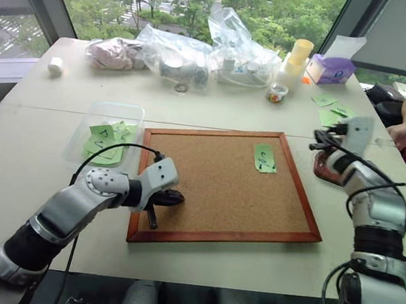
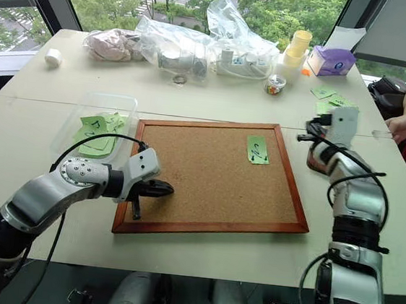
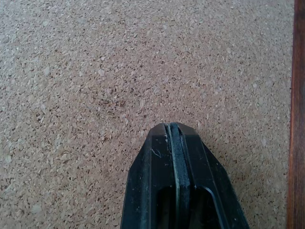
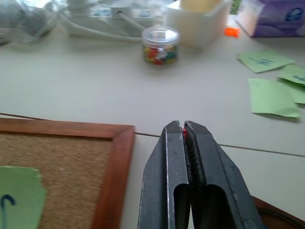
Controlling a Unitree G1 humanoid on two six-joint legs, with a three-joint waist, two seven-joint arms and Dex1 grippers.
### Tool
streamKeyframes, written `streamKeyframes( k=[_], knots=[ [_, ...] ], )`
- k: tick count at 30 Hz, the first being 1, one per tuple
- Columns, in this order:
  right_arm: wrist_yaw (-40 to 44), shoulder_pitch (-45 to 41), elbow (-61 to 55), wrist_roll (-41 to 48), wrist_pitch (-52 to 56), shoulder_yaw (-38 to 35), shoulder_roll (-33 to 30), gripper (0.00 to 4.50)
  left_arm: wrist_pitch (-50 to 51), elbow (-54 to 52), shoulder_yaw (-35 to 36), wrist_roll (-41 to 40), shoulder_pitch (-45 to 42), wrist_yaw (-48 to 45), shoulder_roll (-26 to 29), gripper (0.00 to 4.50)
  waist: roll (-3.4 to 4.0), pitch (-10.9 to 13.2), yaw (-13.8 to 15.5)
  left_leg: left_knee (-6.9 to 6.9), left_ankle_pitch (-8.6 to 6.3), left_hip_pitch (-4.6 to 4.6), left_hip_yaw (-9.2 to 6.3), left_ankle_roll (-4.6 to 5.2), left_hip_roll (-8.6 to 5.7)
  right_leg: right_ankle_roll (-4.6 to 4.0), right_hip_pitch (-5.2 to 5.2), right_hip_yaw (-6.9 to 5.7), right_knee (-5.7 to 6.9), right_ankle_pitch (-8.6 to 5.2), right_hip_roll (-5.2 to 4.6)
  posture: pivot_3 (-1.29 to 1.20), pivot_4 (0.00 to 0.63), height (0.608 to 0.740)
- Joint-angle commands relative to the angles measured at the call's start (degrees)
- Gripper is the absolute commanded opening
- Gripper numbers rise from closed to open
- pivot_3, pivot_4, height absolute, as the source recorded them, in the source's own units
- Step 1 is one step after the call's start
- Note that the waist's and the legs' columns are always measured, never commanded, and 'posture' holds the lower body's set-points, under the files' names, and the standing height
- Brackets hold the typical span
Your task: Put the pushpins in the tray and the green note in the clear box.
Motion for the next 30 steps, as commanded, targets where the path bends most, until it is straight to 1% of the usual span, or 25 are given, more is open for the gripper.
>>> streamKeyframes(
  k=[1,4,16,19,20,21,23,25,26,27,30],
  knots=[
    [-1.9,1.18,-1.8,-0.34,1.37,-2.4,-1.81,0.04,-0.17,2.07,-2.65,2.0,1.04,-2.42,1.53,0.0,0.04,-0.02,-0.46,0.0,0.0,0.01,0.03,0.0,0.0,0.0,-0.01,0.02,0.0,0.0,0.0,0.0,0.15,0.735],
    [-2.47,1.77,-0.71,-0.34,2.34,-2.73,-2.25,0.04,-0.76,3.02,-2.48,2.49,0.56,-3.4,1.42,0.0,0.19,-0.1,-1.16,0.0,0.03,0.04,0.04,-0.05,0.0,0.0,0.02,0.03,0.03,0.0,0.01,0.0,0.15,0.735],
    [-0.69,1.83,4.85,-0.72,0.79,-1.48,-1.65,0.04,-1.37,4.37,-2.38,3.96,0.62,-4.19,0.43,0.0,0.31,-0.17,-1.15,0.01,0.03,0.08,0.0,-0.04,-0.02,0.01,0.09,0.05,0.02,0.0,0.04,0.0,0.15,0.735],
    [-0.57,1.88,5.51,-0.65,0.42,-1.55,-1.61,0.82,-1.13,4.28,-2.29,4.05,0.76,-3.91,0.01,0.0,0.32,-0.18,-1.11,0.01,0.03,0.08,0.0,-0.04,-0.02,0.01,0.1,0.05,0.02,0.0,0.03,0.0,0.15,0.735],
    [-0.51,1.82,5.94,-0.71,0.15,-1.55,-1.64,1.45,-1.07,4.24,-2.26,4.1,0.82,-3.86,-0.1,0.0,0.32,-0.18,-1.1,0.01,0.03,0.08,0.0,-0.04,-0.02,0.01,0.1,0.05,0.02,0.0,0.04,0.0,0.15,0.735],
    [-0.47,1.82,6.1,-0.71,0.03,-1.58,-1.69,1.84,-0.98,4.09,-2.2,4.11,0.9,-3.85,-0.1,0.0,0.32,-0.18,-1.1,0.01,0.03,0.08,-0.01,-0.04,-0.03,0.01,0.11,0.05,0.01,0.0,0.03,0.0,0.15,0.735],
    [-0.35,1.86,6.07,-0.56,-0.02,-1.69,-1.71,2.83,-0.84,3.86,-2.04,4.14,1.05,-3.8,-0.04,0.0,0.32,-0.18,-1.11,0.02,0.03,0.08,-0.01,-0.04,-0.03,0.01,0.12,0.05,0.01,0.0,0.03,0.0,0.15,0.735],
    [-0.06,1.9,5.83,-0.19,0.05,-1.9,-1.69,3.83,-0.73,3.73,-1.95,4.15,1.14,-3.77,-0.02,0.0,0.33,-0.18,-1.11,0.02,0.03,0.08,-0.01,-0.04,-0.03,0.01,0.11,0.05,0.01,0.0,0.04,0.0,0.15,0.735],
    [0.45,1.99,5.45,0.2,0.12,-2.02,-1.67,4.42,-0.68,3.69,-1.92,4.15,1.16,-3.74,-0.02,0.0,0.33,-0.18,-1.11,0.01,0.03,0.08,-0.01,-0.04,-0.03,0.01,0.11,0.04,0.01,0.0,0.03,0.0,0.15,0.735],
    [0.83,2.06,5.17,0.46,0.18,-2.1,-1.65,4.48,-0.65,3.66,-1.91,4.14,1.17,-3.71,-0.02,0.0,0.33,-0.18,-1.11,0.02,0.03,0.08,-0.02,-0.04,-0.03,0.01,0.12,0.04,0.01,0.0,0.03,0.0,0.15,0.735],
    [1.51,2.57,3.82,1.26,0.5,-2.38,-1.58,4.48,-0.61,3.55,-1.84,4.14,1.28,-3.63,0.07,0.0,0.33,-0.18,-1.09,0.02,0.03,0.08,-0.02,-0.04,-0.03,0.01,0.12,0.04,0.01,0.0,0.03,0.0,0.15,0.735]
  ],
)
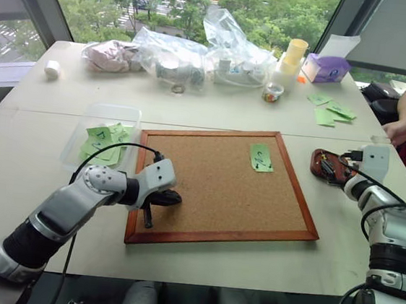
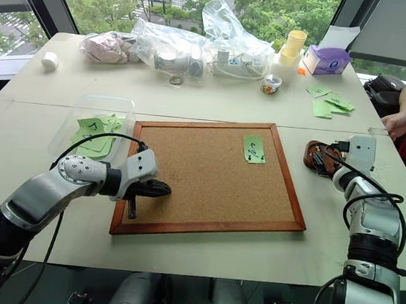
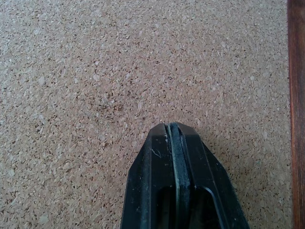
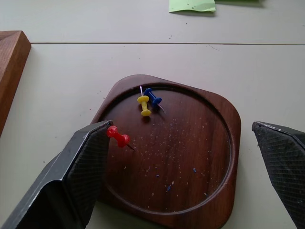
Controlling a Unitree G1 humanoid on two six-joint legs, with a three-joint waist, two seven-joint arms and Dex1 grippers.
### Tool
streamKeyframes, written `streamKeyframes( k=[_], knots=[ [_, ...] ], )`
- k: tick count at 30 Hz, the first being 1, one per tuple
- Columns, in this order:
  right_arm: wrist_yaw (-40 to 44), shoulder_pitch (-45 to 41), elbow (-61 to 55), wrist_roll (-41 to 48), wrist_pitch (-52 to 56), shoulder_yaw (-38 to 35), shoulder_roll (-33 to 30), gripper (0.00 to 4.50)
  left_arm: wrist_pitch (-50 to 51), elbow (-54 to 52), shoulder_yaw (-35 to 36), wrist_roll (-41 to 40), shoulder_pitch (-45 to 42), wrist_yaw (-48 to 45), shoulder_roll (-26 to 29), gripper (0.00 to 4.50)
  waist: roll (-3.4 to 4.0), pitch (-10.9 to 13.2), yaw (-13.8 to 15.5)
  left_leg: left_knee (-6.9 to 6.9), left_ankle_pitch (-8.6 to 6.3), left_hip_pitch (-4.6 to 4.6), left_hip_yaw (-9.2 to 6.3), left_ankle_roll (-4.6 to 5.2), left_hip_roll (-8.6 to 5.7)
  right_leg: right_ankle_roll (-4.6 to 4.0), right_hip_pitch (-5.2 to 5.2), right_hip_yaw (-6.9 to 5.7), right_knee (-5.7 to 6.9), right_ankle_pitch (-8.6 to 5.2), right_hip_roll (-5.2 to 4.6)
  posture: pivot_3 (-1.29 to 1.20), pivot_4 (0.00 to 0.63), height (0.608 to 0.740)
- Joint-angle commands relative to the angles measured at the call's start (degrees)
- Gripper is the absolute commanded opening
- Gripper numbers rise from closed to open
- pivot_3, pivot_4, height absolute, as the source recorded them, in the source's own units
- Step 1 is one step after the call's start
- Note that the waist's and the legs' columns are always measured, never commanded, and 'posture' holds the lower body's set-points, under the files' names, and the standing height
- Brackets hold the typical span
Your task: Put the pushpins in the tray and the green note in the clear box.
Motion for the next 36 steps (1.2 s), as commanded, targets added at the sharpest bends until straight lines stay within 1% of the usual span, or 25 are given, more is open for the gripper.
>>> streamKeyframes(
  k=[1,4,10,13,14,17,21,23,27,36],
  knots=[
    [0.74,0.32,-3.44,1.76,-0.65,-2.11,-0.48,4.48,1.87,1.22,-1.92,1.47,1.61,-0.01,0.45,0.0,0.0,0.0,0.02,0.0,0.0,0.0,0.0,0.0,0.0,0.0,0.0,0.0,0.0,0.0,0.0,0.0,0.15,0.735],
    [0.85,0.52,-5.22,4.11,0.13,-3.81,-0.03,4.48,1.92,1.18,-2.03,1.49,1.59,0.01,0.42,0.0,0.0,0.0,0.02,0.0,0.0,0.0,0.0,0.0,0.0,0.0,0.0,0.0,0.0,0.0,0.0,0.0,0.15,0.735],
    [-1.1,-0.12,-6.56,9.87,5.19,-8.4,1.56,4.48,1.94,1.2,-2.16,1.53,1.46,0.0,0.35,0.0,0.0,0.0,0.01,0.0,0.0,0.02,-0.02,0.0,0.0,0.0,0.04,0.0,-0.01,0.0,0.0,0.0,0.15,0.735],
    [-1.52,0.45,-7.9,10.46,6.55,-8.45,1.44,4.48,1.92,1.13,-2.14,1.46,1.45,-0.1,0.38,0.0,0.01,-0.01,0.01,0.0,0.0,0.02,-0.02,0.0,0.0,0.0,0.04,0.0,-0.01,0.0,0.0,0.0,0.15,0.735],
    [-0.03,1.49,-10.0,10.24,6.15,-7.14,1.1,4.48,1.88,1.15,-2.12,1.49,1.48,-0.12,0.41,0.0,0.01,-0.01,0.0,0.0,0.0,0.02,-0.02,0.0,0.0,0.0,0.04,0.0,-0.01,0.0,0.0,0.0,0.15,0.735],
    [8.7,8.26,-21.35,7.86,4.48,2.39,-1.34,4.48,1.92,1.0,-1.96,1.41,1.65,-0.32,0.66,0.0,0.04,-0.02,0.09,-0.02,-0.01,0.02,-0.05,0.01,0.01,0.0,0.04,0.0,-0.02,-0.01,0.01,0.0,0.15,0.735],
    [11.82,11.14,-27.33,8.85,4.69,6.21,-0.42,4.48,1.82,1.41,-1.93,1.66,1.35,-0.5,0.49,0.0,0.05,-0.03,0.0,0.0,-0.02,0.04,-0.05,0.03,0.01,0.01,0.08,0.0,-0.03,-0.01,0.02,0.0,0.15,0.735],
    [12.62,11.5,-27.98,8.9,4.0,7.43,0.66,4.48,1.73,1.66,-1.95,1.79,1.16,-0.58,0.33,0.0,0.03,-0.04,0.04,0.02,-0.05,0.09,-0.06,0.08,0.01,0.01,0.13,-0.01,-0.03,-0.01,0.02,0.0,0.15,0.735],
    [11.43,10.8,-26.77,6.75,1.98,9.69,2.99,4.48,1.65,1.55,-2.23,1.99,1.31,-0.57,0.18,0.0,0.03,-0.04,0.17,0.01,-0.06,0.13,-0.08,0.11,0.01,0.0,0.17,-0.02,-0.04,-0.01,0.02,0.0,0.15,0.735],
    [10.85,7.73,-21.66,4.93,-1.01,11.43,6.14,4.48,1.99,1.02,-2.16,1.86,1.93,-0.17,-0.09,0.0,0.03,-0.04,0.17,0.01,-0.05,0.13,-0.07,0.08,0.0,0.0,0.17,-0.02,-0.04,-0.02,0.02,0.0,0.15,0.735]
  ],
)
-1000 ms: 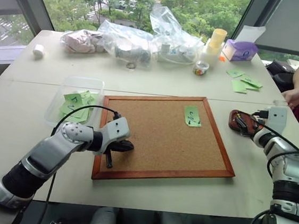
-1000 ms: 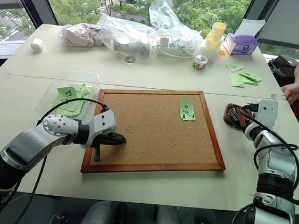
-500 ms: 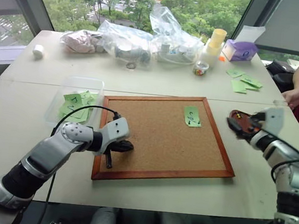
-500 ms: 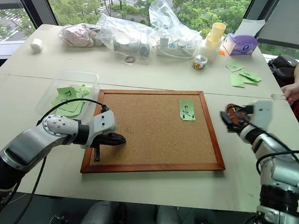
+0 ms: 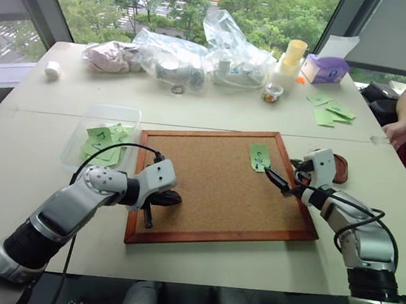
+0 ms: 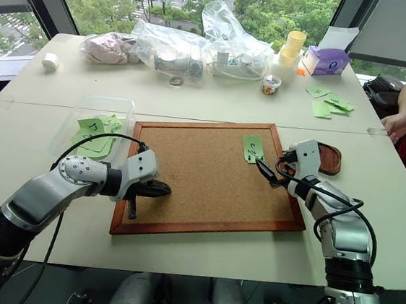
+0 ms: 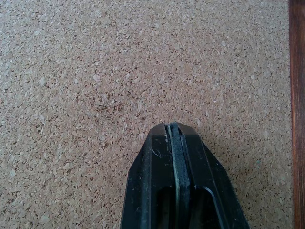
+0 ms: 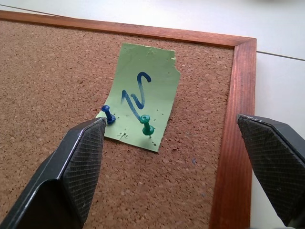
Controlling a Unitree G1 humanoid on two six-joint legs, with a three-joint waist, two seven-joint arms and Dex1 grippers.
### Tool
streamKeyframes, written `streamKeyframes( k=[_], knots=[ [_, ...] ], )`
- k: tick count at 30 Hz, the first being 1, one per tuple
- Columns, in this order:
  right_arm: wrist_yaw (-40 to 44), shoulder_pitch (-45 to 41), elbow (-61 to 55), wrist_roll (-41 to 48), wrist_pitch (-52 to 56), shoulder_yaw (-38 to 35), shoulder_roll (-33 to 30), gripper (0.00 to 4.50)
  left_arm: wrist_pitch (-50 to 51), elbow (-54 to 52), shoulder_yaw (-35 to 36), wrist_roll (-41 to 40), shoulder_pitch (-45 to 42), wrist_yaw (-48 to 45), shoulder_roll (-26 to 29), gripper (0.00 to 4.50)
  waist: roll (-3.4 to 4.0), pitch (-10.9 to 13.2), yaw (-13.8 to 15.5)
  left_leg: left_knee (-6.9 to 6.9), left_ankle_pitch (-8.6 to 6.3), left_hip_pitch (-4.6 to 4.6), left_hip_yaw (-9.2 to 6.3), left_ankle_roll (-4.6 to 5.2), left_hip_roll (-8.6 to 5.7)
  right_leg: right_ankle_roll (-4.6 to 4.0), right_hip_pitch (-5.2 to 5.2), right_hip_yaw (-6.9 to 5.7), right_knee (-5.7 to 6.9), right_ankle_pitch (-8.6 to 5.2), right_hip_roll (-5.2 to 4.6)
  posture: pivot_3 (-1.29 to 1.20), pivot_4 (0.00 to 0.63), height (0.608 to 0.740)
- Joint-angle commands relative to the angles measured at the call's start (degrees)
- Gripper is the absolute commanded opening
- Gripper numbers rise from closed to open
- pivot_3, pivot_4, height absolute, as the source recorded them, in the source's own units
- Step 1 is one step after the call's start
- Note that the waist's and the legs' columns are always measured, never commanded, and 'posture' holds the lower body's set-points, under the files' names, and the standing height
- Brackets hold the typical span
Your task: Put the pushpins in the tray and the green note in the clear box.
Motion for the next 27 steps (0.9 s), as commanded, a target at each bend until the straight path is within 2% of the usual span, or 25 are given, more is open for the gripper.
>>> streamKeyframes(
  k=[1,3,6,8,13,27],
  knots=[
    [-0.05,-2.05,0.92,-0.78,-2.02,-0.07,0.5,4.48,1.98,1.08,-2.15,1.09,1.81,-0.07,0.17,0.0,0.0,0.0,0.0,0.0,0.0,0.0,0.0,0.0,0.0,0.0,0.0,0.0,0.0,0.0,0.0,0.0,0.15,0.735],
    [0.11,-2.36,1.18,-0.99,-2.13,0.08,0.7,4.48,1.98,0.93,-2.19,1.19,1.98,0.08,0.12,0.0,0.0,0.0,-0.01,0.0,0.01,0.0,0.0,-0.01,0.0,0.0,0.0,0.0,0.0,0.0,0.0,0.0,0.15,0.735],
    [0.39,-2.41,1.56,-1.38,-2.2,0.53,0.9,3.63,1.94,0.71,-2.21,1.31,2.18,0.33,0.11,0.0,0.0,0.0,0.0,0.0,0.01,0.0,0.0,-0.01,0.0,0.0,0.0,0.0,0.0,0.0,0.0,0.0,0.15,0.735],
    [0.63,-2.19,1.82,-1.52,-2.3,0.66,0.88,2.73,1.92,0.69,-2.21,1.34,2.21,0.4,0.11,0.0,0.0,0.0,-0.01,0.0,0.01,0.0,0.0,-0.01,0.0,0.0,0.0,0.0,0.0,0.0,-0.01,0.0,0.15,0.735],
    [1.05,-1.88,2.01,-1.64,-2.23,0.69,0.92,0.05,1.91,0.77,-2.19,1.45,2.22,0.35,0.02,0.0,0.0,0.0,0.0,0.0,0.01,0.0,0.0,-0.01,0.0,0.0,0.0,0.0,0.0,0.0,-0.01,0.0,0.15,0.735],
    [-1.99,-1.54,-2.01,1.69,-4.78,-5.51,2.25,0.01,1.75,1.3,-2.38,1.66,1.9,-0.34,0.41,0.0,0.01,0.01,0.02,0.0,0.0,-0.01,0.01,-0.01,-0.01,0.0,0.0,0.0,0.0,0.0,-0.02,0.0,0.15,0.735]
  ],
)
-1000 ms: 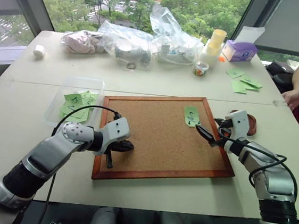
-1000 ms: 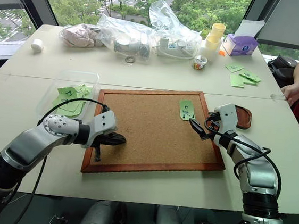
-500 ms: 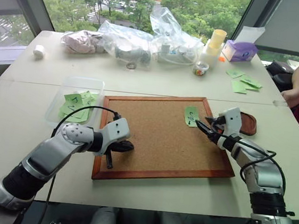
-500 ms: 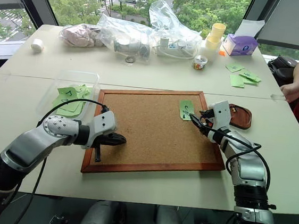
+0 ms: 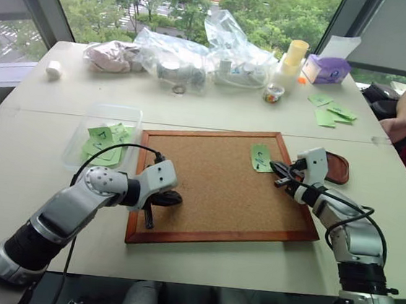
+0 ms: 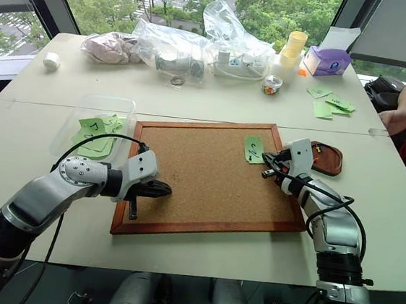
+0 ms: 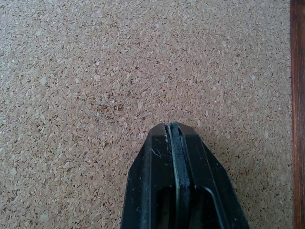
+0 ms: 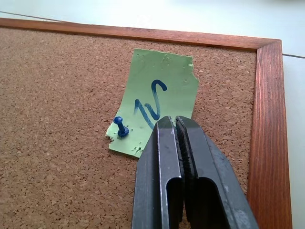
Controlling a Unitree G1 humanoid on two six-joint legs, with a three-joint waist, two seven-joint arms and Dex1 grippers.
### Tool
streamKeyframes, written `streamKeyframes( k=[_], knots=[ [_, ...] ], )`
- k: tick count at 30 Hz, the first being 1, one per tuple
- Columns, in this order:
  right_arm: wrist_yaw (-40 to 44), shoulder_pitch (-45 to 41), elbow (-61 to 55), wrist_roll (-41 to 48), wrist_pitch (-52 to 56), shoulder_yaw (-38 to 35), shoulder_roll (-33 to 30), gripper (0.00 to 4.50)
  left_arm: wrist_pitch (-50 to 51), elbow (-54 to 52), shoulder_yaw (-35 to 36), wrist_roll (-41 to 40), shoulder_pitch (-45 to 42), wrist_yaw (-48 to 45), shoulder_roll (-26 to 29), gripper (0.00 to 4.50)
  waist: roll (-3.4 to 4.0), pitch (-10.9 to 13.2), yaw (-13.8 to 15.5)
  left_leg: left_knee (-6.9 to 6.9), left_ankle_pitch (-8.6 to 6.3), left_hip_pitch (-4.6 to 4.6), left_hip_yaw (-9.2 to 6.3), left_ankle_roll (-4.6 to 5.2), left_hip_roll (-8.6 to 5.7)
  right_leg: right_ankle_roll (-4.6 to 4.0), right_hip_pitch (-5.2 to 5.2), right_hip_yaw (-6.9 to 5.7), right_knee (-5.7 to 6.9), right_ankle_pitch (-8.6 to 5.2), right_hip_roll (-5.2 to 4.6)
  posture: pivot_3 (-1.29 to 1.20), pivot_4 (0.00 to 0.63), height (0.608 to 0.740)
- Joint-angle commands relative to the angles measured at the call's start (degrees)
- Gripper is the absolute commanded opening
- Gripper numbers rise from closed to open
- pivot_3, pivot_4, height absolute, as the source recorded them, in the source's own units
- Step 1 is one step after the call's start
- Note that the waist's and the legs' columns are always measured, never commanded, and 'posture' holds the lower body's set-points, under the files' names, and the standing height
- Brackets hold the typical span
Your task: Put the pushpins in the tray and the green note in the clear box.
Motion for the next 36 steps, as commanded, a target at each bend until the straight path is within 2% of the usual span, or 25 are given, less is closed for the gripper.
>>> streamKeyframes(
  k=[1,8,11,16,19,28,29,30,32,36],
  knots=[
    [-2.06,-0.85,-4.81,1.77,-2.7,-5.27,-0.2,0.01,1.83,1.71,-2.41,1.21,1.68,-0.71,0.7,0.0,0.02,0.01,0.0,0.0,0.0,-0.01,0.0,0.0,0.0,0.0,-0.01,0.0,0.0,0.0,0.0,0.0,0.15,0.735],
    [-2.39,-0.2,-5.94,2.7,-2.27,-6.39,0.14,0.01,1.47,2.09,-3.15,1.63,2.0,-1.12,0.62,0.0,0.0,-0.01,-0.02,0.0,0.0,0.04,-0.01,0.0,0.01,0.0,0.02,0.0,0.0,0.0,0.01,0.0,0.15,0.735],
    [-4.94,-1.16,-4.93,3.58,-2.55,-9.72,0.06,0.01,1.4,2.04,-3.14,1.92,2.01,-1.22,0.59,0.0,0.0,-0.01,-0.02,-0.01,0.0,0.03,0.0,0.0,0.01,0.0,0.02,0.0,0.0,0.0,0.0,0.0,0.15,0.735],
    [-10.63,-3.74,3.12,-1.43,-4.98,-12.93,-3.83,0.01,1.02,2.22,-3.29,2.22,1.88,-1.27,0.55,0.0,0.0,-0.01,-0.06,-0.01,0.0,0.04,0.01,0.0,0.0,-0.01,0.02,0.0,0.0,0.0,-0.01,0.0,0.15,0.735],
    [-11.61,-5.04,8.46,-4.06,-3.38,-11.65,-6.67,0.01,0.83,2.32,-3.41,2.3,1.8,-1.3,0.49,0.0,0.0,-0.01,-0.12,-0.02,0.0,0.04,0.01,0.0,0.0,-0.01,0.02,0.0,-0.01,-0.01,-0.01,0.0,0.15,0.735],
    [-13.16,-8.82,17.88,-5.5,-4.23,-12.12,-7.46,0.01,0.68,2.46,-3.5,3.1,2.06,-1.23,0.46,0.0,0.02,-0.01,-0.19,-0.02,0.0,0.13,0.02,0.0,0.0,0.0,0.1,0.03,-0.01,0.0,0.0,0.0,0.15,0.735],
    [-13.15,-9.31,19.15,-5.23,-4.51,-12.63,-7.5,0.57,0.61,2.48,-3.48,3.3,2.19,-1.13,0.55,0.0,0.02,-0.01,-0.2,-0.02,0.0,0.14,0.02,-0.01,0.0,0.0,0.12,0.03,-0.01,0.0,0.0,0.0,0.15,0.735],
    [-13.01,-9.69,19.99,-5.06,-4.67,-12.93,-7.62,0.87,0.57,2.44,-3.48,3.46,2.3,-1.11,0.61,0.0,0.02,-0.01,-0.21,-0.02,0.0,0.16,0.03,-0.01,0.0,0.0,0.14,0.03,-0.02,0.0,0.0,0.0,0.15,0.735],
    [-12.72,-10.07,20.67,-4.74,-4.83,-13.25,-7.64,1.81,0.54,2.41,-3.45,3.54,2.37,-1.22,0.59,0.0,0.02,-0.01,-0.21,-0.02,0.0,0.21,0.02,-0.01,0.0,-0.01,0.18,0.02,-0.02,0.0,0.0,0.0,0.15,0.735],
    [-12.85,-10.82,21.85,-3.36,-4.62,-14.93,-7.34,3.98,0.44,2.42,-3.28,3.6,2.43,-1.36,0.74,0.0,0.02,-0.01,-0.21,-0.04,0.0,0.22,0.03,-0.01,0.0,-0.01,0.19,0.03,-0.02,0.0,-0.01,0.0,0.15,0.735]
  ],
)
